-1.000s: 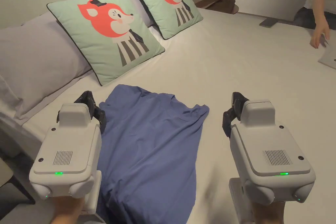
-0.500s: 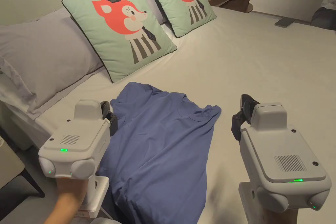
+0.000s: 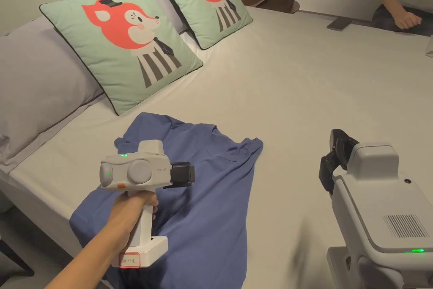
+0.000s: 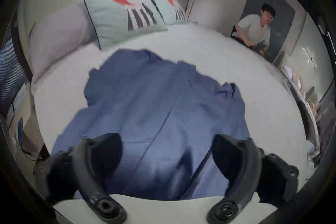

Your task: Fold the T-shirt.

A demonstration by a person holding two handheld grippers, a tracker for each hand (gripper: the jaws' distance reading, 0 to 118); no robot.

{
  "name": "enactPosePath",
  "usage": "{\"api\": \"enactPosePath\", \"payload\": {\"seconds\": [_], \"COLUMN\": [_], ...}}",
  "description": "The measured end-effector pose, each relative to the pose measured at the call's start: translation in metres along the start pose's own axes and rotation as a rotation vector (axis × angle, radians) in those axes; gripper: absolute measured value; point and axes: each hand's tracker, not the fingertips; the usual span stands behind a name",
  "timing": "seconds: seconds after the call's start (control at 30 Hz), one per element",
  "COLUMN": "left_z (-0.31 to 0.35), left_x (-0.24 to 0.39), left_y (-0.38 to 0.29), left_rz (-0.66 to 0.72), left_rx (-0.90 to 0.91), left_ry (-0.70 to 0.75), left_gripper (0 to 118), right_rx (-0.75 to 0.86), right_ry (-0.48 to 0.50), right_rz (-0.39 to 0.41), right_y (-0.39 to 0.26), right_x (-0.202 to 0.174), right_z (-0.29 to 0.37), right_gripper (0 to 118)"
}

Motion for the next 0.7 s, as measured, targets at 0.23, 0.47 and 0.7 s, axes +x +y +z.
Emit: {"api": "enactPosePath", "payload": {"seconds": [0.23,0.47,0.7], "left_z": [-0.01,-0.001,0.032], "left_x": [0.029,0.036,0.039], "left_y": [-0.02,-0.026,-0.018], "left_rz": [-0.047,-0.121,-0.139], "left_rx": [-0.032,0.009,0.083], "left_ry": [0.06,0.089,0.071], "left_gripper": [74,4,3], "right_rx": [-0.04,-0.046,-0.025], "right_ry": [-0.03,-0.051,-0.063], "right_rz": [-0.002,-0.019,-0.031], "right_y": [-0.014,-0.015,-0.009], "right_x": [0.018,0.031,0.04], "right_z": [0.0,0.006,0.019], "right_gripper": [0,0,0]}}
